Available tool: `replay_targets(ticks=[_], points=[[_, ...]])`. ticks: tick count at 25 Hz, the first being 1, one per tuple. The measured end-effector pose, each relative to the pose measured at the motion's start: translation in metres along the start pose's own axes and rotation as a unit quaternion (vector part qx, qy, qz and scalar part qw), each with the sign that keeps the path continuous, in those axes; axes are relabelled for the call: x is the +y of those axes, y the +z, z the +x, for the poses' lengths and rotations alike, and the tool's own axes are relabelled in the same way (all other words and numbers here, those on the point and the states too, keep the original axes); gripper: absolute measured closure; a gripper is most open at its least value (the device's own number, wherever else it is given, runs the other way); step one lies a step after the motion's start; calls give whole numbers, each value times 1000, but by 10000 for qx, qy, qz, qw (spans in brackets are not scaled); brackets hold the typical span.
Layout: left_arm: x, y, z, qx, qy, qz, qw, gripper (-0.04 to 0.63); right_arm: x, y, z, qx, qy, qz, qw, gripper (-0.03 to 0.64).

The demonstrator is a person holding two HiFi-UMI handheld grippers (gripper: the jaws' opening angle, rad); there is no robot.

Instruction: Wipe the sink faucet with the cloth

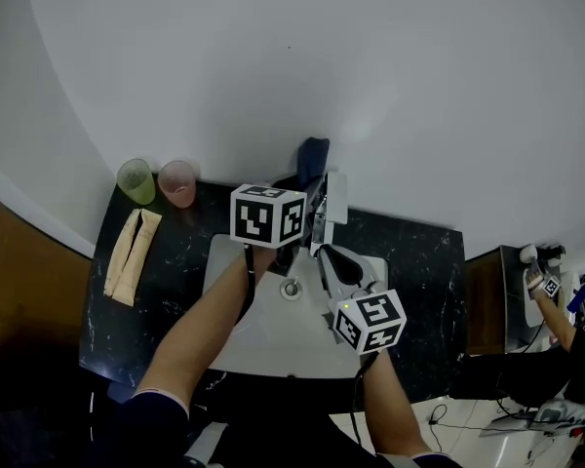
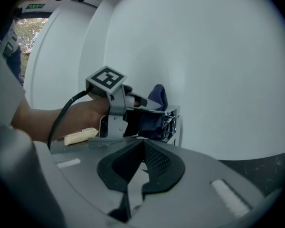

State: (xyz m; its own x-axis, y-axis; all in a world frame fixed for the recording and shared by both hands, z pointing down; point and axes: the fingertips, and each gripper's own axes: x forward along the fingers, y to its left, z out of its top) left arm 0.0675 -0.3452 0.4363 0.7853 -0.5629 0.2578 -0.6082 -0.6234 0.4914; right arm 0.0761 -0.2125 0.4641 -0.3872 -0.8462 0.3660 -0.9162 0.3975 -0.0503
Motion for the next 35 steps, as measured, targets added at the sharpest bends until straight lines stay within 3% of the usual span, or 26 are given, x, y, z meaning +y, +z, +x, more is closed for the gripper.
replay_targets(ticks=[6,10,24,35], points=[[-25,27,-14,-390,-394,-35,9985,505,0,0,0,-6,2,4,10000,611],[-21,22,-13,-344,-345,-49,9988,505,-1,0,0,-7,6,23,10000,611],[27,-37,15,122,81,-573,9982,505,1,0,0,13,74,-40,10000,611],[46,-82,27,864,525,-394,9941,505,1,0,0,6,152,-47,9999,611]])
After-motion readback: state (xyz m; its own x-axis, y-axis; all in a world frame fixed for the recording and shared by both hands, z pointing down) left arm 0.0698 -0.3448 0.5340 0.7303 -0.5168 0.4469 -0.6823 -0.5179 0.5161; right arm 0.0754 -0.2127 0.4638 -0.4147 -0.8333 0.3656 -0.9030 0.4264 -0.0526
